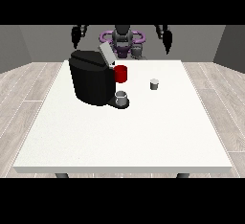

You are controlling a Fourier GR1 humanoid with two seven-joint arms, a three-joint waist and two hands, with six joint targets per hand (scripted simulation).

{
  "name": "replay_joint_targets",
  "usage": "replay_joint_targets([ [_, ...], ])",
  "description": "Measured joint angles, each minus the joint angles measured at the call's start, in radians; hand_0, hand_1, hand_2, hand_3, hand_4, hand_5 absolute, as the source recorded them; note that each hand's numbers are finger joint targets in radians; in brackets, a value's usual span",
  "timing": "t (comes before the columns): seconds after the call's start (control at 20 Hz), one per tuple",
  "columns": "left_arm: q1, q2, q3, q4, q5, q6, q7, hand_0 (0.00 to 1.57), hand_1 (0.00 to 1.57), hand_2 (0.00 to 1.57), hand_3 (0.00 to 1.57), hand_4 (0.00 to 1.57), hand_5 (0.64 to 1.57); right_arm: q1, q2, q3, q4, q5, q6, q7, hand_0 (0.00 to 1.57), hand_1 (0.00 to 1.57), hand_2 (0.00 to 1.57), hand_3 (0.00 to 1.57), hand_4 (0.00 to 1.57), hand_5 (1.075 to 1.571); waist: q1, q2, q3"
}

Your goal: Insert the coffee pod into the coffee machine and close the lid

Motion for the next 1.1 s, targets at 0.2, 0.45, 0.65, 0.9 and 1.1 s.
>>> replay_joint_targets([
  [0.2, 0.011, -0.008, -0.012, 0.021, -0.012, -0.018, -0.074, 0.00, 0.00, 0.00, 0.00, 0.21, 1.571, 0.016, 0.000, 0.000, 0.014, 0.000, 0.017, 0.018, 0.00, 0.00, 0.00, 0.00, 0.13, 1.571, -0.007, 0.001, 0.0083],
  [0.45, -0.056, 0.054, 0.005, 0.046, -0.063, -0.029, -0.122, 0.00, 0.00, 0.00, 0.00, 0.00, 1.571, 0.002, 0.042, -0.020, 0.026, -0.007, -0.027, -0.010, 0.00, 0.00, 0.00, 0.00, 0.09, 1.571, -0.048, 0.035, 0.0122],
  [0.65, -0.138, 0.127, 0.053, 0.118, -0.079, -0.055, -0.107, 0.00, 0.00, 0.00, 0.00, 0.00, 1.571, -0.004, 0.086, -0.006, 0.009, 0.006, -0.066, -0.040, 0.00, 0.00, 0.00, 0.00, 0.27, 1.571, -0.083, 0.062, 0.0128],
  [0.9, -0.256, 0.186, 0.107, 0.250, -0.067, -0.091, -0.064, 0.00, 0.00, 0.00, 0.00, 0.00, 1.571, -0.022, 0.110, 0.021, -0.006, 0.021, -0.091, -0.061, 0.00, 0.00, 0.00, 0.00, 0.17, 1.571, -0.127, 0.113, 0.0132],
  [1.1, -0.351, 0.225, 0.125, 0.347, -0.086, -0.102, -0.030, 0.00, 0.00, 0.00, 0.00, 0.00, 1.571, -0.066, 0.113, 0.033, -0.008, 0.016, -0.104, -0.049, 0.00, 0.00, 0.00, 0.00, 0.23, 1.571, -0.145, 0.156, 0.0130],
])
